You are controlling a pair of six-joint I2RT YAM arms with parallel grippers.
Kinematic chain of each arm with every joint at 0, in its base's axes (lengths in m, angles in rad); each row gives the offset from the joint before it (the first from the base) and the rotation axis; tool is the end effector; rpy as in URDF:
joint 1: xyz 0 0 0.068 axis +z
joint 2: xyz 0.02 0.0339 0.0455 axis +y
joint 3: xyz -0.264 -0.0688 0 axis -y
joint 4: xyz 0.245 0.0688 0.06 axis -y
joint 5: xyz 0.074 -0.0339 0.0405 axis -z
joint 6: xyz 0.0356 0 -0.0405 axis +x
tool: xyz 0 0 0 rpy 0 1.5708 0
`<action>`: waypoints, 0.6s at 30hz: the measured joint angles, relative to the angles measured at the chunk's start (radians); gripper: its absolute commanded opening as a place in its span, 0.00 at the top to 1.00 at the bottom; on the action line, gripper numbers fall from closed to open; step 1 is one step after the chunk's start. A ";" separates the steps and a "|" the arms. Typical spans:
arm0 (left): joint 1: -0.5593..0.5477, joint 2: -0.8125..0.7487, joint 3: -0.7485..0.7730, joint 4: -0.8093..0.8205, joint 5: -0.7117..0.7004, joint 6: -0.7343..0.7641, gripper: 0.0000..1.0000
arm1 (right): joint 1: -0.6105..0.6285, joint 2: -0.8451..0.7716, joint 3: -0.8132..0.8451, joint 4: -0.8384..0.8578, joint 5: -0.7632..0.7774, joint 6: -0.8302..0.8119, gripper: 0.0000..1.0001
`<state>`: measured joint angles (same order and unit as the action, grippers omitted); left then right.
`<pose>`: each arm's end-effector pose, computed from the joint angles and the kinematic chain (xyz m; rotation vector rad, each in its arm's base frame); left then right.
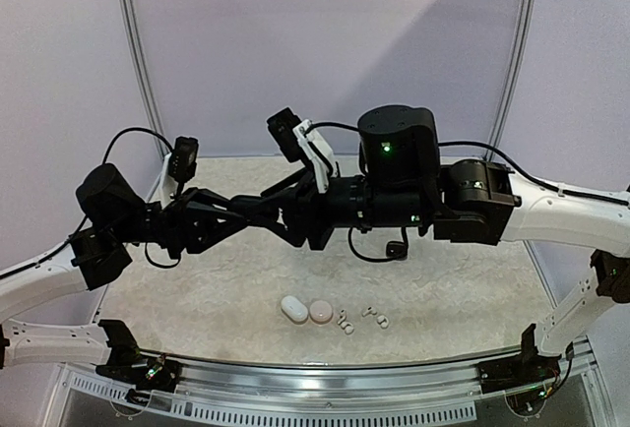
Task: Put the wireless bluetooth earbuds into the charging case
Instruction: Pass from the left arm to the right
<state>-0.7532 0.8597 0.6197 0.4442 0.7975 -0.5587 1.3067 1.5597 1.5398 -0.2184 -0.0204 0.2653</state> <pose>0.1261 -0.1532 0.3336 0.8940 1.3802 -1.5817 0.0958 0.3571 0.4067 -0.9889 1.6928 1.1046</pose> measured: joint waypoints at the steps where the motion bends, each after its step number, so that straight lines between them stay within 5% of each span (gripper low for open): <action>1: 0.000 0.000 0.000 0.000 0.001 0.000 1.00 | -0.004 0.001 0.000 0.007 -0.016 0.003 0.69; 10: 0.006 -0.023 -0.001 0.000 0.019 -0.011 1.00 | -0.032 0.034 0.055 -0.022 -0.135 0.020 0.98; 11: 0.006 -0.023 -0.001 0.000 0.017 -0.011 0.89 | -0.034 0.035 0.058 -0.027 -0.140 0.020 1.00; 13: 0.005 -0.023 -0.001 -0.008 0.005 -0.011 0.21 | -0.042 0.035 0.058 -0.031 -0.150 0.023 1.00; 14: 0.005 -0.024 -0.001 -0.016 -0.006 -0.009 0.03 | -0.048 0.037 0.058 -0.033 -0.155 0.027 1.00; 18: 0.009 -0.037 -0.001 -0.119 -0.172 0.008 0.01 | -0.108 0.045 0.058 -0.096 -0.148 0.096 1.00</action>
<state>-0.7444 0.8223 0.6189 0.3248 0.6250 -0.5507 1.1984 1.6047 1.5982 -0.3141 -0.1680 0.3611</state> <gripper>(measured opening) 0.898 0.257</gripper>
